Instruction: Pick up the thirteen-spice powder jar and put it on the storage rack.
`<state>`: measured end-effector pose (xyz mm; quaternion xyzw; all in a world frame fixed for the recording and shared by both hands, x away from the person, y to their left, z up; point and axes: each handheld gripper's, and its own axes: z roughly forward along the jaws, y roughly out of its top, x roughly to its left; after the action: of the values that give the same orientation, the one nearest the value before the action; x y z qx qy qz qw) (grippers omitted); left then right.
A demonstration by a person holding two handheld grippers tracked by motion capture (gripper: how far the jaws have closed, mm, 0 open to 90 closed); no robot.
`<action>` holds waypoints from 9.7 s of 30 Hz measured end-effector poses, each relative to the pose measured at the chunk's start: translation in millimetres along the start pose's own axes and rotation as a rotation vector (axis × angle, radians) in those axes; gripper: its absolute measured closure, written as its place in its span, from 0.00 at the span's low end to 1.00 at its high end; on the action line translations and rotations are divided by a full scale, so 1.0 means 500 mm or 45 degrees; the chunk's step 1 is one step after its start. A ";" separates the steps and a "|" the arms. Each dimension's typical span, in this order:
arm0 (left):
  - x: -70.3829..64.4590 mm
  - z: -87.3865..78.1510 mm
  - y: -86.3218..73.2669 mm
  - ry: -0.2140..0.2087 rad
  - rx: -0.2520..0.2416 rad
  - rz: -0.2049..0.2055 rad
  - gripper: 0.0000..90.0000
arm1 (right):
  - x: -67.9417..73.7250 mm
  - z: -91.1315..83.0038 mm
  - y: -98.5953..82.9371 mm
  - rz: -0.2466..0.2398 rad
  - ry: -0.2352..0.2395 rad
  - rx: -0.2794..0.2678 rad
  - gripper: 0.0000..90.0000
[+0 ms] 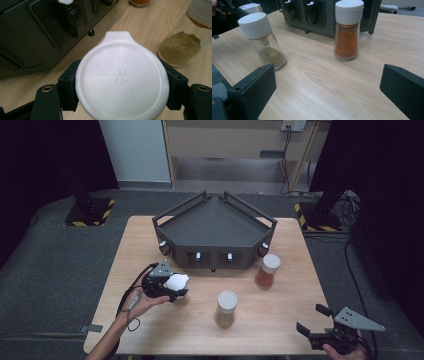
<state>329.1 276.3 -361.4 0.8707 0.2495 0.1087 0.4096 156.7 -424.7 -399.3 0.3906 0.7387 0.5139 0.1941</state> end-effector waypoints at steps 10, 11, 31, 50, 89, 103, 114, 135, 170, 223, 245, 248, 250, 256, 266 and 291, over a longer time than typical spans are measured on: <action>-0.001 -0.012 0.032 -0.048 0.005 0.041 0.33 | -0.004 0.001 0.000 0.006 0.013 0.000 0.02; 0.000 -0.014 0.037 -0.052 0.006 0.049 0.33 | -0.004 0.001 0.000 0.006 0.013 0.001 0.01; 0.025 -0.065 0.143 -0.087 -0.021 0.080 0.33 | -0.004 0.003 0.001 0.003 0.021 0.009 0.01; 0.057 -0.102 0.249 -0.078 -0.033 0.057 0.33 | -0.008 0.006 0.001 0.006 0.033 0.014 0.02; 0.101 -0.108 0.382 0.169 -0.078 -0.132 0.33 | -0.013 0.009 0.001 0.012 0.056 0.025 0.02; 0.119 -0.087 0.386 0.254 -0.093 -0.228 0.33 | -0.014 0.009 0.001 0.012 0.059 0.024 0.02; 0.131 -0.064 0.388 0.332 -0.084 -0.282 0.33 | -0.015 0.009 0.000 0.013 0.064 0.025 0.02; 0.160 0.005 0.384 0.382 -0.026 -0.344 0.33 | -0.016 0.008 0.001 0.011 0.077 0.026 0.02; 0.169 0.038 0.358 0.371 -0.042 -0.394 0.14 | -0.021 0.011 -0.001 0.017 0.094 0.026 0.02; 0.055 -0.178 0.324 0.444 -0.469 -0.130 0.05 | -0.016 0.013 0.004 0.002 0.092 0.043 0.02; -0.035 -0.231 0.240 0.274 -0.572 0.088 0.03 | -0.010 0.016 0.007 -0.013 0.086 0.054 0.02; -0.047 -0.231 0.226 0.251 -0.582 0.101 0.02 | -0.010 0.016 0.008 -0.014 0.085 0.055 0.02; -0.057 -0.232 0.221 0.254 -0.569 0.126 0.02 | -0.009 0.016 0.008 -0.015 0.085 0.056 0.03; -0.081 -0.228 0.199 0.228 -0.580 0.163 0.02 | -0.008 0.017 0.010 -0.020 0.084 0.063 0.03; -0.105 -0.222 0.137 0.211 -0.586 0.158 0.01 | -0.007 0.018 0.010 -0.025 0.083 0.065 0.03; -0.114 -0.190 -0.076 0.226 -0.542 -0.086 0.00 | -0.003 0.019 0.013 -0.028 0.073 0.075 0.03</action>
<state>230.1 329.4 -328.9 0.7428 0.2851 0.2211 0.5639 166.6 -418.9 -397.5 0.3730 0.7630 0.5008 0.1670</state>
